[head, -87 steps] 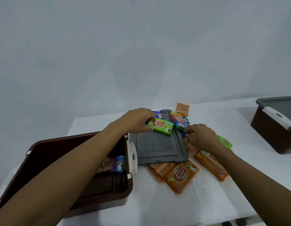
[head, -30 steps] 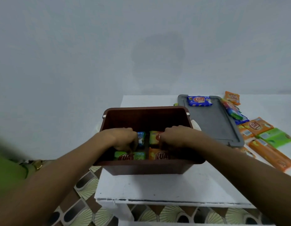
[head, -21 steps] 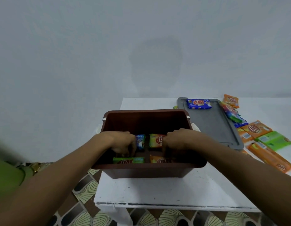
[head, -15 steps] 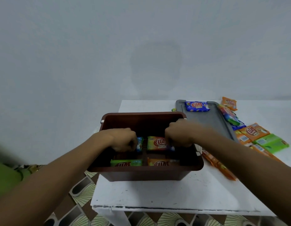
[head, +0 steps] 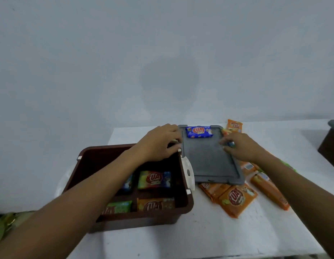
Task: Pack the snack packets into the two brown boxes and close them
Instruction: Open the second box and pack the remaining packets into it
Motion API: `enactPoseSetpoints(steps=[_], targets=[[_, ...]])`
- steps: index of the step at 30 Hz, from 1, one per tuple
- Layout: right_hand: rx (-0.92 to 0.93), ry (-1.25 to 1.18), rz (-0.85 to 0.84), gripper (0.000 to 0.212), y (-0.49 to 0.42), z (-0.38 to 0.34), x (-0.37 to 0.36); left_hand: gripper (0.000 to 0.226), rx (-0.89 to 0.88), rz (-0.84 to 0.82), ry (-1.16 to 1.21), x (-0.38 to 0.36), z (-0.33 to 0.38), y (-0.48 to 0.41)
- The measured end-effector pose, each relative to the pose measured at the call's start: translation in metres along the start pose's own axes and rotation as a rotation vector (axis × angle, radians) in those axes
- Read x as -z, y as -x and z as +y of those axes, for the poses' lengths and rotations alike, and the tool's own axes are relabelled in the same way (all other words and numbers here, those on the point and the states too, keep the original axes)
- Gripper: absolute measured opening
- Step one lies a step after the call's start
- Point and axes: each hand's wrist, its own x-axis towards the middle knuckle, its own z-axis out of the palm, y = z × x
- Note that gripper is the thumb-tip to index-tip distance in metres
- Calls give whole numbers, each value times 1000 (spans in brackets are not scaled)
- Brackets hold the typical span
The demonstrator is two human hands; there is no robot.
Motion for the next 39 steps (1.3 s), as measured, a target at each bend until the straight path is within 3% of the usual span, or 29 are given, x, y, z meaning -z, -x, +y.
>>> enactPoseSetpoints(steps=[4,10,15,22,26,34,39], targets=[[-171,-121,157,38,-2,32,-8,15,9,-30,1,-18,12,-44],[-420,-417,178,79,-7,66,-42,17,-6,-71,-64,-46,34,-99],[-483,-227,282,80,-19,74,-64,30,60,-265,-249,-61,29,-140],[-466,-471,502,87,-15,85,-69,76,372,-522,-292,-96,-11,-191],[-474,-524,507,89,-17,89,-70,85,403,-600,-237,-116,-23,-200],[-520,-509,548,82,-19,94,-75,81,271,-471,-229,-120,-21,-201],[-522,-596,591,84,-18,94,-72,78,137,-276,-189,-80,-1,-189]])
